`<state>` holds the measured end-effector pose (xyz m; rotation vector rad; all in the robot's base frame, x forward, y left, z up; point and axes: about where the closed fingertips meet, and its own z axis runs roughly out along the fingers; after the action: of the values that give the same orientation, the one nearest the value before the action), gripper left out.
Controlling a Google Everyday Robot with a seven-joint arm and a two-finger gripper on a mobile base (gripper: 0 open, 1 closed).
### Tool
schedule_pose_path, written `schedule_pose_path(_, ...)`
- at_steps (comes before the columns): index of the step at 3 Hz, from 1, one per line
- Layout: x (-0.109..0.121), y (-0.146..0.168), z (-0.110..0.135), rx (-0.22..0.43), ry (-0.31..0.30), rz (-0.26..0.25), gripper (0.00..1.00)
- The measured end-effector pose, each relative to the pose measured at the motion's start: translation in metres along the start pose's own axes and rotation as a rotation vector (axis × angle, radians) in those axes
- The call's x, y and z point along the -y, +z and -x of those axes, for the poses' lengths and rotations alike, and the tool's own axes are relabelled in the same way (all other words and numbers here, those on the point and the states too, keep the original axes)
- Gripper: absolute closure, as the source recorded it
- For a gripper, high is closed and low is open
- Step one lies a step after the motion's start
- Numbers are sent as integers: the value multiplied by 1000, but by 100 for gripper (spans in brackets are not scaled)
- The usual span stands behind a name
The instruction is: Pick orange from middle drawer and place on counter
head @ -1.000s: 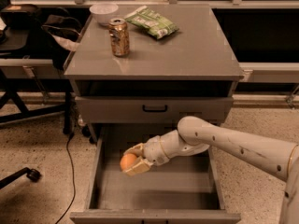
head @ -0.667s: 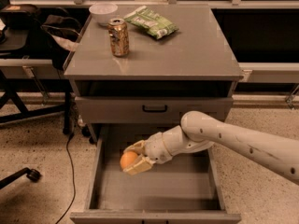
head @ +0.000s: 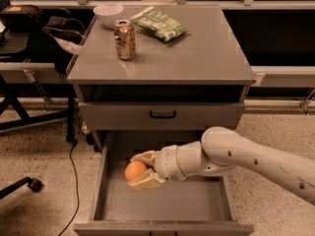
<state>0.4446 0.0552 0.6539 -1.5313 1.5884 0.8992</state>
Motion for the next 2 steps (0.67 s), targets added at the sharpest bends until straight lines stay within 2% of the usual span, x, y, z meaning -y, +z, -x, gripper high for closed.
schedule_pose_path(1, -13, -6, 10, 26, 7, -152, 100)
schedule_pose_path(2, 0, -10, 13, 27, 8, -237, 100)
